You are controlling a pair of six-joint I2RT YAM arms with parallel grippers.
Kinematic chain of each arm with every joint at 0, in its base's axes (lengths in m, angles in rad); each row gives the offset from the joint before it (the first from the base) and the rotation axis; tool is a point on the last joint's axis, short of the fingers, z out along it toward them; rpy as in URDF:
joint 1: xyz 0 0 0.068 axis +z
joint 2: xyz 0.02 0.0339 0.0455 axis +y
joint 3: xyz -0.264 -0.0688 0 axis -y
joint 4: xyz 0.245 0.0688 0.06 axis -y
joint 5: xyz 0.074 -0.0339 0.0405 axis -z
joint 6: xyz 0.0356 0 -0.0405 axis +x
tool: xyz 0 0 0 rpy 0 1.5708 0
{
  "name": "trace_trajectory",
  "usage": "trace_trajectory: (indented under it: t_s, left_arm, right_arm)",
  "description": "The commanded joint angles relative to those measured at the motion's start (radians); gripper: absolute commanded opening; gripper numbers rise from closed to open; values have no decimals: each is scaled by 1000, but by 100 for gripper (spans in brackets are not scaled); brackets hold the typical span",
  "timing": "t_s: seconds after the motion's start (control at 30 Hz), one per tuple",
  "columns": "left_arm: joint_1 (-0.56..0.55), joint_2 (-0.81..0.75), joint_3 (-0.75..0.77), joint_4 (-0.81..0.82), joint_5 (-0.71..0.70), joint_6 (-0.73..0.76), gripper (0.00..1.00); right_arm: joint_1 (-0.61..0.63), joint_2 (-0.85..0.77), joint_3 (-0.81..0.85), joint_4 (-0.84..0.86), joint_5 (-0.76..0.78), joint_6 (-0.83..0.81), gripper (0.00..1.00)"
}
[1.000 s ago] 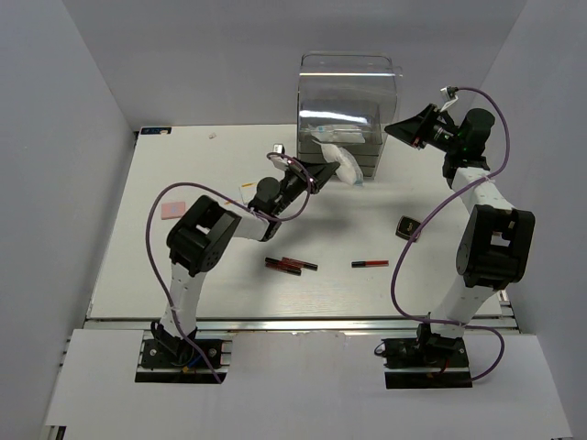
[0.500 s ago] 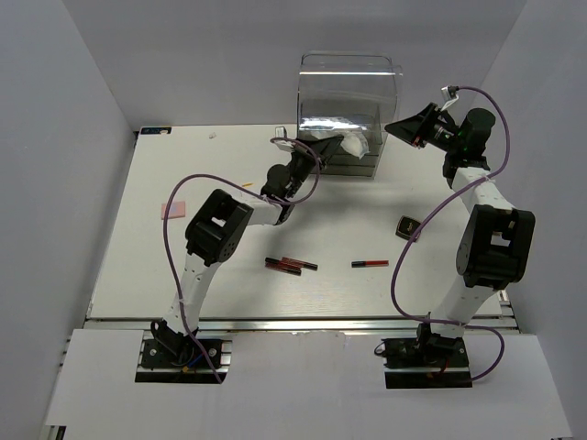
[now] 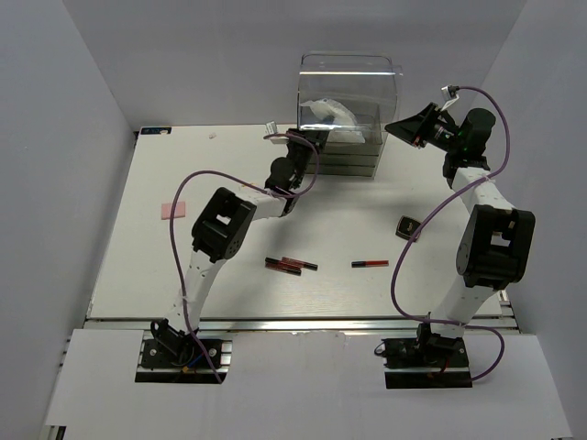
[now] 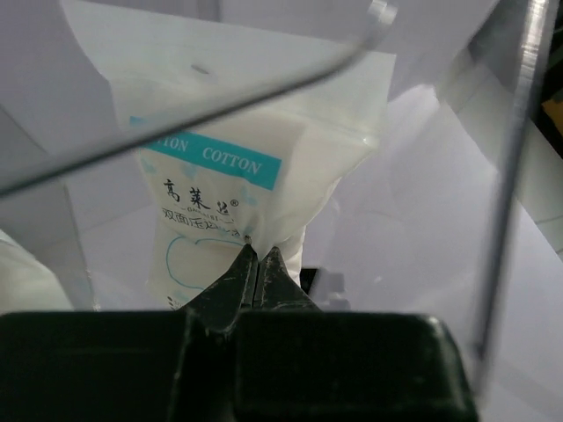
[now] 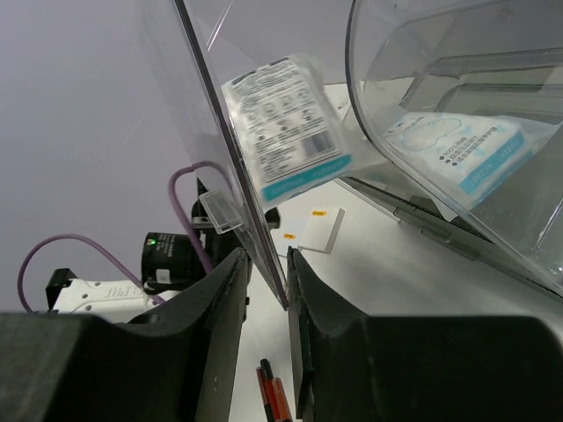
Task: Organize the makeup
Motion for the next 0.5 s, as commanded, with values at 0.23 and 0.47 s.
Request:
trace_trajectory:
  t_s: [0.23, 0.47]
  left_arm:
    - [5, 89, 167, -123, -116, 28, 0]
    - [5, 80, 201, -238, -168, 56, 21]
  right_arm:
    - [-7, -61, 23, 60, -30, -1, 30]
    - [-7, -66, 15, 62, -28, -1, 30]
